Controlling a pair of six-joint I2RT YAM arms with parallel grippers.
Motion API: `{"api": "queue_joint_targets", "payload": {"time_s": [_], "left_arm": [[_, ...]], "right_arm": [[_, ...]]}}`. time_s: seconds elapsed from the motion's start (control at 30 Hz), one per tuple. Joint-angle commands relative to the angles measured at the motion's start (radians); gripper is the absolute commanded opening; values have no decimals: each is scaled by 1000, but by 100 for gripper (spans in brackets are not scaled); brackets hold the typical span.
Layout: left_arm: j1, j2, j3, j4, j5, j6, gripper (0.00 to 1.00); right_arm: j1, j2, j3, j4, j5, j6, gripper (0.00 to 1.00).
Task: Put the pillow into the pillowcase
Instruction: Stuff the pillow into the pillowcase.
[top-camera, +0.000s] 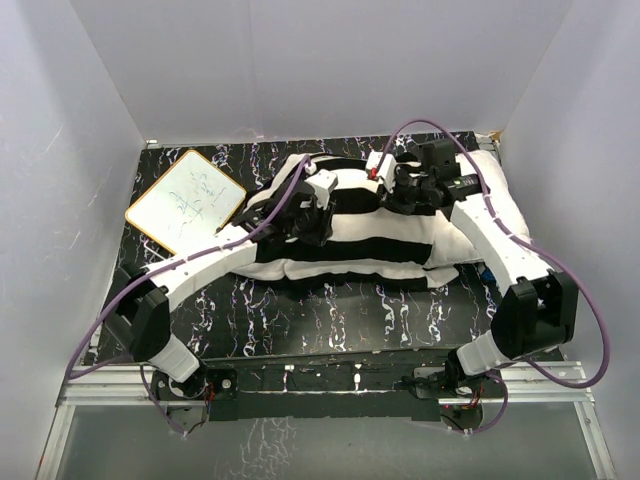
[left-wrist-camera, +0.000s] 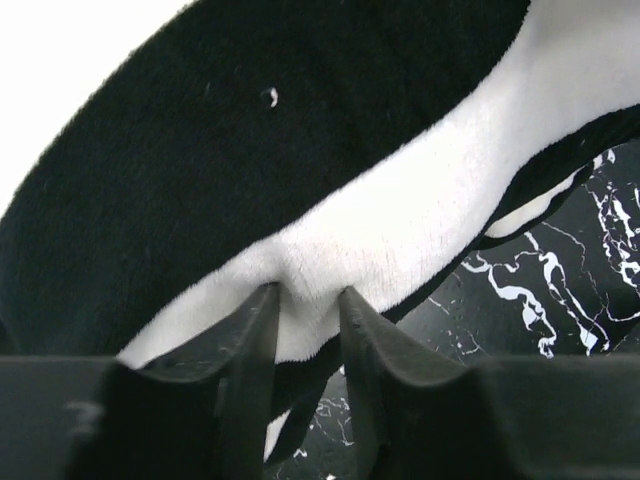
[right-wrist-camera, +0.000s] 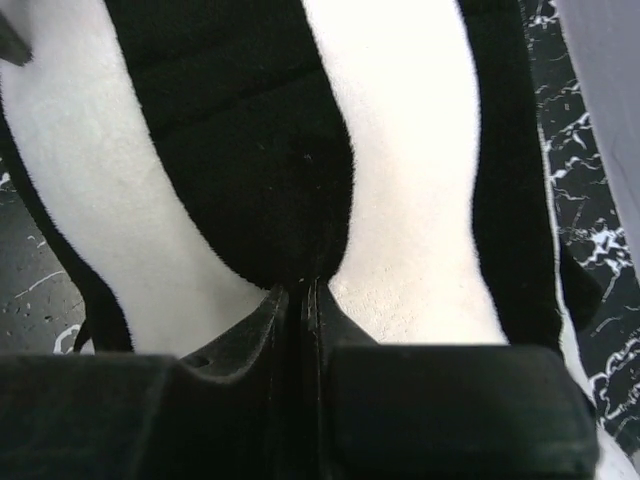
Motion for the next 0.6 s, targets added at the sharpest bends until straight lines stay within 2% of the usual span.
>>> {"api": "queue_joint_targets", "payload": {"time_s": [0.0, 0.07, 0.1, 0.17, 0.2, 0.27, 0.33, 0.4, 0.5, 0.57], "left_arm": [[-1, 53, 96, 44, 67, 5, 22], [-1, 90, 137, 53, 87, -3, 6], [-1, 106, 152, 58, 90, -9, 1], [-1, 127, 171, 71, 88, -22, 0], [-1, 133, 176, 77, 85, -27, 0], [-1, 136, 181, 83, 76, -40, 0], [-1, 130, 177, 76, 38, -49, 0], [-1, 117, 158, 88, 7, -60, 0], [3, 102, 132, 113, -11, -76, 0], [4, 93, 121, 133, -2, -82, 0]], "right_arm": [[-33, -95, 13, 36, 28, 39, 8], [-47, -102, 10, 27, 25, 53, 8], [-53, -104, 12, 18, 23, 59, 8], [-81, -110, 21, -3, -4, 79, 8], [-107, -111, 38, -27, -51, 91, 13], [-199, -110, 105, -79, -136, 124, 41], [-378, -91, 161, -99, -206, 161, 69], [-512, -47, 204, -126, -227, 159, 87], [-629, 31, 239, -191, -195, 92, 95], [-647, 52, 206, -186, -135, 63, 99]]}}
